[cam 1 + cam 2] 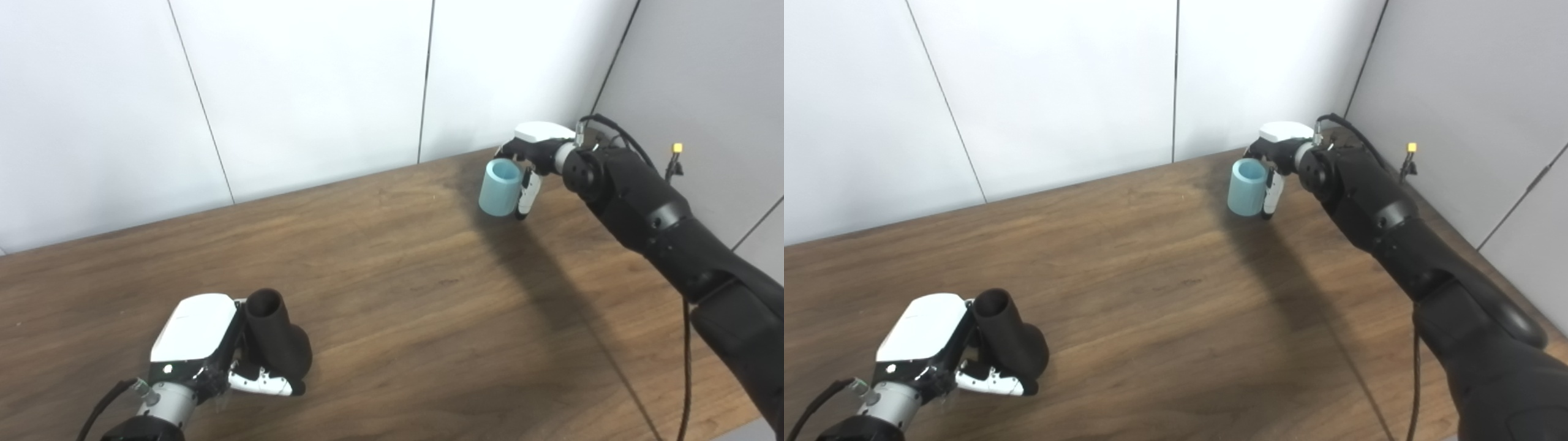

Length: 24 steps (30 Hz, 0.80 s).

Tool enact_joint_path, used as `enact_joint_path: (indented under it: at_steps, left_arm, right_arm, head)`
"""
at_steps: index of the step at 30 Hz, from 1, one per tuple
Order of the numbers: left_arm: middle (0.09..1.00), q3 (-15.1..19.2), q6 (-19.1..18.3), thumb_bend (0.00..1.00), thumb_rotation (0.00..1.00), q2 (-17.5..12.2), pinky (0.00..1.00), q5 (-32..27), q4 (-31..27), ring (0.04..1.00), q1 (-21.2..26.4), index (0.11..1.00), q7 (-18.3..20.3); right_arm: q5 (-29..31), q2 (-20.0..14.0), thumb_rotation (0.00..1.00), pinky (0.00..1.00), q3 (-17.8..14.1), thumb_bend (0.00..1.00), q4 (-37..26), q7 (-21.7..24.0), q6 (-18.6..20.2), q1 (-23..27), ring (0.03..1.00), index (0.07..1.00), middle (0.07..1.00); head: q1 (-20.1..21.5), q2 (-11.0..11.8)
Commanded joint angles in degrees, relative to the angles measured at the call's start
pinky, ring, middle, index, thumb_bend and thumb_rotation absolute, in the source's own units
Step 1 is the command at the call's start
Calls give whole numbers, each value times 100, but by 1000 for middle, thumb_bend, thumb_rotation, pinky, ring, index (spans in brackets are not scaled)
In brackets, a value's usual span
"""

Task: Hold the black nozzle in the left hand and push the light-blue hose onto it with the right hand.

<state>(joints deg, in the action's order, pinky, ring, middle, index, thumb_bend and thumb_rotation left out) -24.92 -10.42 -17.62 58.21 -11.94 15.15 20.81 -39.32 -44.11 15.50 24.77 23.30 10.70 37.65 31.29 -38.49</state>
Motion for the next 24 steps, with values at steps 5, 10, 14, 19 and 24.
enact_joint_path:
  at_steps: [5,10,14,19,24]
  left_arm:
    - [450,-30,24,525,0,-68,369,53,-15,474,-64,491,209]
    - [459,-44,19,525,0,-62,369,88,-29,477,-49,492,260]
    - [455,-54,69,525,0,-68,365,84,10,471,-40,492,223]
    - [466,-47,6,525,0,-43,372,79,-22,483,-39,491,310]
    - [470,-47,9,525,0,-36,372,78,-27,483,-48,490,283]
  right_arm:
    - [194,-134,98,700,-214,980,10,-400,-381,169,758,787,795]
    - [233,-126,122,661,-227,941,42,-471,-414,171,701,769,753]
    - [179,-152,117,607,-167,921,-35,-449,-472,149,649,741,716]
    - [89,-166,54,551,-110,868,-44,-459,-526,151,591,663,663]
    - [105,-160,120,626,-140,538,22,-581,-704,137,593,496,590]
  head:
    - [-25,-35]
    - [-26,-42]
    - [-40,-53]
    - [-52,-68]
    - [-75,-77]
